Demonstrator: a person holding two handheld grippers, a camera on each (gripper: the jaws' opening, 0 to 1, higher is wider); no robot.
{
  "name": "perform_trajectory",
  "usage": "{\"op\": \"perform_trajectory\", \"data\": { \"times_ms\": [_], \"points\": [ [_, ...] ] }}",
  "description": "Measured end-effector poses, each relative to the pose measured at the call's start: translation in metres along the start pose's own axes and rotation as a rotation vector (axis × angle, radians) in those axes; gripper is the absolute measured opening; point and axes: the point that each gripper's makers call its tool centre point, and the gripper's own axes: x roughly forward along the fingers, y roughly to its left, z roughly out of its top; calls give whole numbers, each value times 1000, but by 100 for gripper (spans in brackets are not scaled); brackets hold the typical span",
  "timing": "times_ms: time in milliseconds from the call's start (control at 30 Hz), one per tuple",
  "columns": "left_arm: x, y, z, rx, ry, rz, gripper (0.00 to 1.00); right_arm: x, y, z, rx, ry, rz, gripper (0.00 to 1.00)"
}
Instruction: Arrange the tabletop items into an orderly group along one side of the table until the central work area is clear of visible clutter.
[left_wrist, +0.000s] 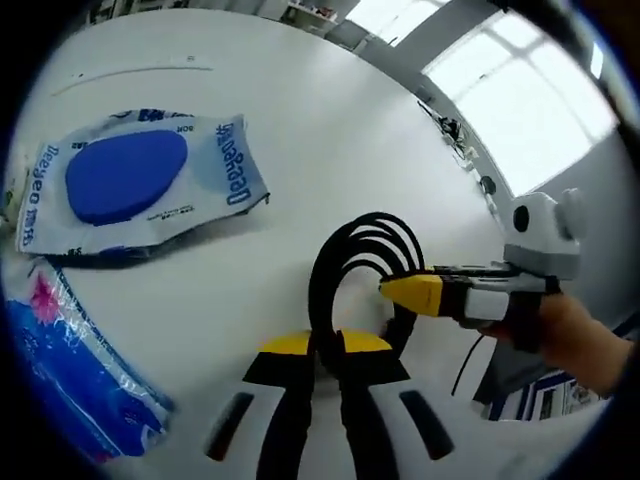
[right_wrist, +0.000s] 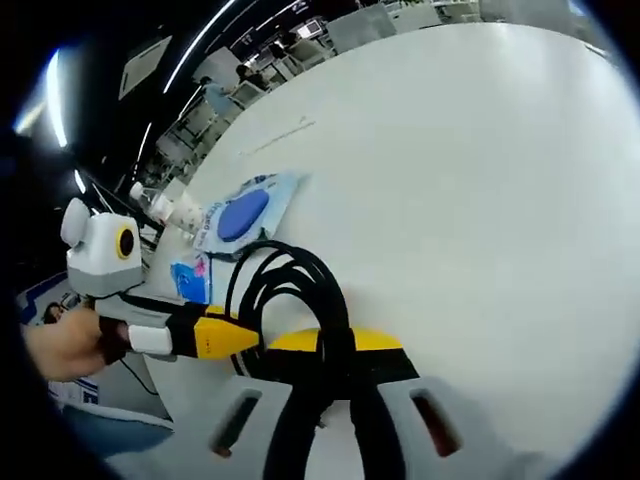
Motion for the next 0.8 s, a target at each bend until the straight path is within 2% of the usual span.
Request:
{"op": "perform_trajectory", "data": {
  "times_ms": [133,233,467,633,800],
  "points": [
    [3,5,-1,-11,18,14,5,4,0,0,-54,-2,-22,8],
    [4,9,-2,-59,23,16,5,5,3,2,-68,-1,-28,8],
    [5,8,-1,-70,16,16,5,3,0,4,-163,0,-79,10],
    [5,7,1,-82,3,21,6,1,-3,7,-155,-16,-82,15],
    [5,5,1,-72,-11,20,7,-1,-4,10,-184,-44,-92,18]
  ]
}}
